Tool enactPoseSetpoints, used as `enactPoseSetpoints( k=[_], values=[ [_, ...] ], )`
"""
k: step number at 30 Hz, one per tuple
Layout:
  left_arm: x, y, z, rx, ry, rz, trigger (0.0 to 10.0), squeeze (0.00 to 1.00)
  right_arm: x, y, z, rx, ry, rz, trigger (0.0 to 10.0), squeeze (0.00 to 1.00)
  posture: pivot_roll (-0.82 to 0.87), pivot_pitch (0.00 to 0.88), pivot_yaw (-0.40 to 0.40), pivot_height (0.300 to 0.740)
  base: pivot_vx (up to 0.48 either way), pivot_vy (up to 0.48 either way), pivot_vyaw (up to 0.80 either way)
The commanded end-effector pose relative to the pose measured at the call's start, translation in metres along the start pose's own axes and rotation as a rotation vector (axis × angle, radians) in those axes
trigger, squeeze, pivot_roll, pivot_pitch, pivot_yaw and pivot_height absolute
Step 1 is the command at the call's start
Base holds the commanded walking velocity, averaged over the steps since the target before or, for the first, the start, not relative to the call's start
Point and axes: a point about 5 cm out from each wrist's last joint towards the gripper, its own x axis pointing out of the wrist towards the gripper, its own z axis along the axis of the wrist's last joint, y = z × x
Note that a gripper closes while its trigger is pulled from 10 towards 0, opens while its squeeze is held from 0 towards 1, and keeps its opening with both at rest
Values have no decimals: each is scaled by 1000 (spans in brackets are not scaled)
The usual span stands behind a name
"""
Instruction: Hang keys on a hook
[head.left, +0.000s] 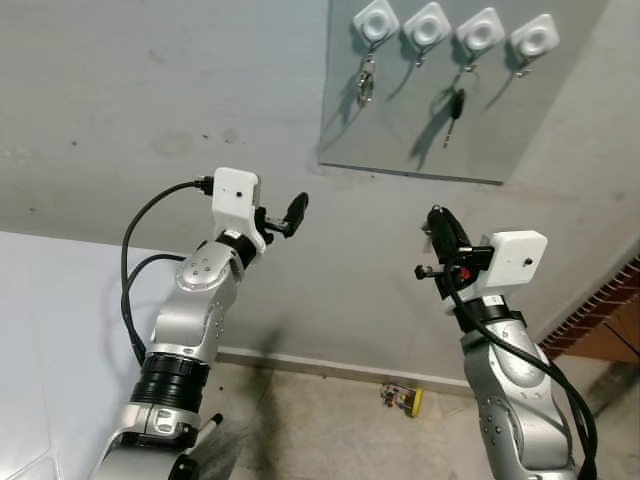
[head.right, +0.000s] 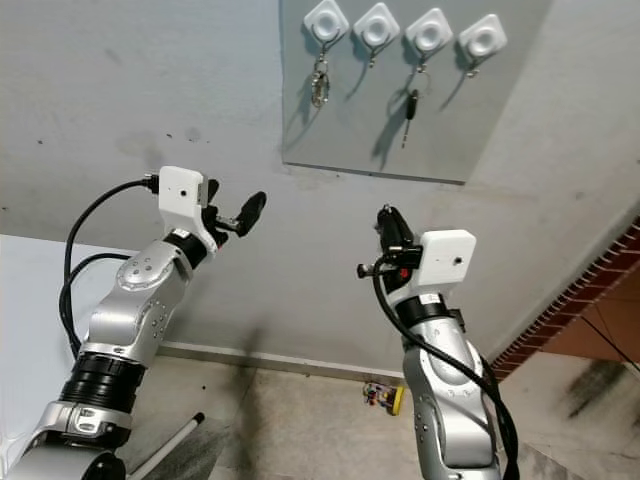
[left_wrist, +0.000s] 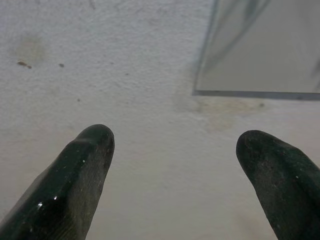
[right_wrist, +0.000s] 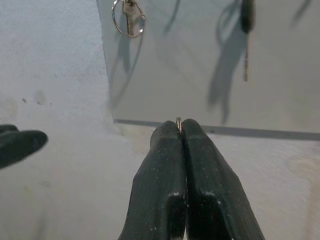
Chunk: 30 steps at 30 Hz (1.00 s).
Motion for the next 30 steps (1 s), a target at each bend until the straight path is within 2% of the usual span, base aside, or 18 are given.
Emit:
enactPoseSetpoints(
  k=[1,4,5,15,22,30],
  values=[
    [0,-5,7,23,-31,-10,10000,0,-2,-3,5,-8,-14,-5,10000,0,-38,61,-16,740,0,0,0],
    [0,-5,7,11,-40,-4,10000,0,-2,-3,4,-9,-13,-6,10000,0,-39,62,-16,740,0,0,0],
    [-1,-5,9,4,-72,-3,10000,0,-2,-3,4,-10,-11,-5,10000,0,-39,62,-16,740,0,0,0],
    [-2,-8,14,9,-85,-22,10000,0,-3,-3,4,-12,-7,-3,10000,0,-37,61,-19,740,0,0,0],
    [0,-14,24,23,-111,-76,10000,0,1,-3,8,-19,-22,11,10000,0,-37,61,-19,740,0,0,0],
    [3,-30,41,57,-152,-179,10000,0,10,-5,16,-45,-47,48,10000,0,-38,57,-19,740,0,0,0]
  ],
)
